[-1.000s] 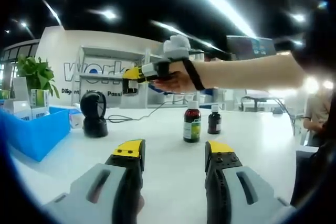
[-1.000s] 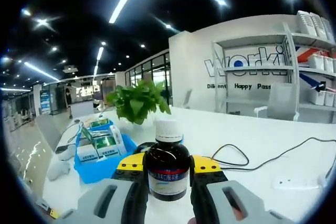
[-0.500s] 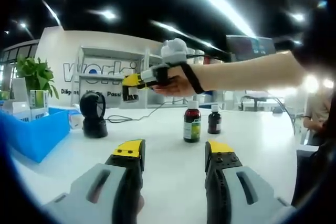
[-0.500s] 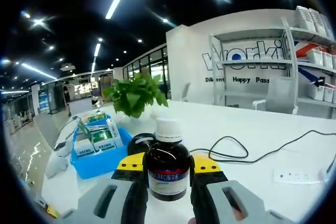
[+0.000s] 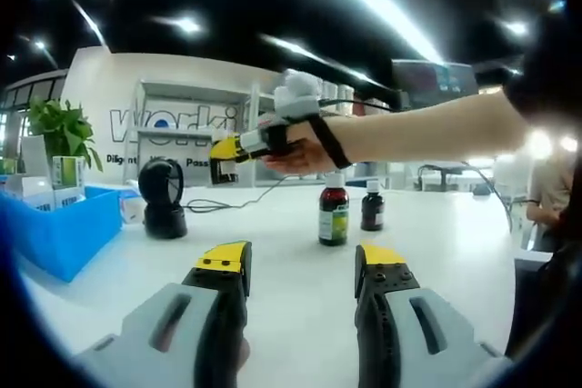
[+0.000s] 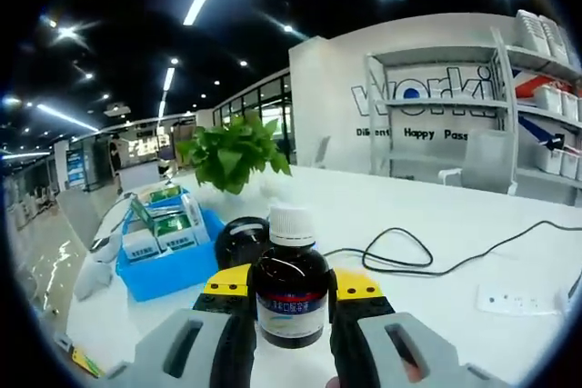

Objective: Rotate the medicine bottle to make it face forward pick up the medicine bottle inspect the drug traceability code place the medicine on the table

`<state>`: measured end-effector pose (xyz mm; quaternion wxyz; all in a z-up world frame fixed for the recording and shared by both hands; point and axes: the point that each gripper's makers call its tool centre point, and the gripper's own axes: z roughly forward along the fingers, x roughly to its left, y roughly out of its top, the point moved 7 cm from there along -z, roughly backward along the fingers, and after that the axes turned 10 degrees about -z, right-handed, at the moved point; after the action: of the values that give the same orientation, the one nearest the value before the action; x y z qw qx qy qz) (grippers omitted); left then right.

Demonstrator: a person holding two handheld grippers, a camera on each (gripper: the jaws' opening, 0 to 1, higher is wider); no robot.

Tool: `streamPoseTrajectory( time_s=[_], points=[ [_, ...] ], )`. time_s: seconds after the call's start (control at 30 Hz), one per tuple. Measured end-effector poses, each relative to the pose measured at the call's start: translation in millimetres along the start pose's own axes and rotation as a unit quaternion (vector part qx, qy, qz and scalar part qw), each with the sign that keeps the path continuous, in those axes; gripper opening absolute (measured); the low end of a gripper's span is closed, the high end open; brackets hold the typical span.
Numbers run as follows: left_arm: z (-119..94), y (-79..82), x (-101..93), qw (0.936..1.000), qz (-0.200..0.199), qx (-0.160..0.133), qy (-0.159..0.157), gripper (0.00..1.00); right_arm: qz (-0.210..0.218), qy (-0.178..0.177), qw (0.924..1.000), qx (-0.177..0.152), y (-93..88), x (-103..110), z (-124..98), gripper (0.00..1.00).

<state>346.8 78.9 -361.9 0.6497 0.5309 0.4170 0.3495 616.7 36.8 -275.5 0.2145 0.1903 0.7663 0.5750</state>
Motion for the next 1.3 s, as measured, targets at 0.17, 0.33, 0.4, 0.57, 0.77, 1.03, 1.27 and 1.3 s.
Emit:
streamPoseTrajectory(
  time_s=[0.17,0.33,0.4,0.57,0.77,1.03,1.27,1.3],
  points=[
    [0,0.1,-0.4,1.0,0.001,0.0,-0.001,0.36,-0.005,-0.001,1.0,0.007,-1.6,2,-1,0.26],
    [0,0.4,-0.6,1.0,0.002,0.001,-0.001,0.36,-0.013,-0.003,0.9998,0.014,-4.4,4,2,0.26],
    [0,0.4,-1.0,1.0,0.002,0.002,-0.001,0.36,-0.014,-0.001,0.9998,0.014,-5.1,4,3,0.26],
    [1,0.2,-1.5,1.0,0.003,0.003,0.0,0.36,-0.024,0.008,0.9995,0.019,-6.6,10,2,0.26],
    [1,-0.2,-1.2,1.0,0.004,0.004,0.0,0.36,-0.038,0.018,0.9989,0.022,-7.7,20,2,0.26],
    [1,-0.1,-1.4,1.0,0.004,0.004,-0.001,0.36,-0.032,0.003,0.9992,0.022,-14.7,24,1,0.26],
    [1,-0.1,-1.2,1.0,0.003,0.004,-0.001,0.36,-0.021,-0.034,0.9992,-0.01,-19.5,28,-7,0.26],
    [1,-0.2,-1.2,1.0,0.004,0.004,-0.001,0.36,-0.029,-0.038,0.9987,-0.016,-18.2,30,-7,0.26]
  ],
)
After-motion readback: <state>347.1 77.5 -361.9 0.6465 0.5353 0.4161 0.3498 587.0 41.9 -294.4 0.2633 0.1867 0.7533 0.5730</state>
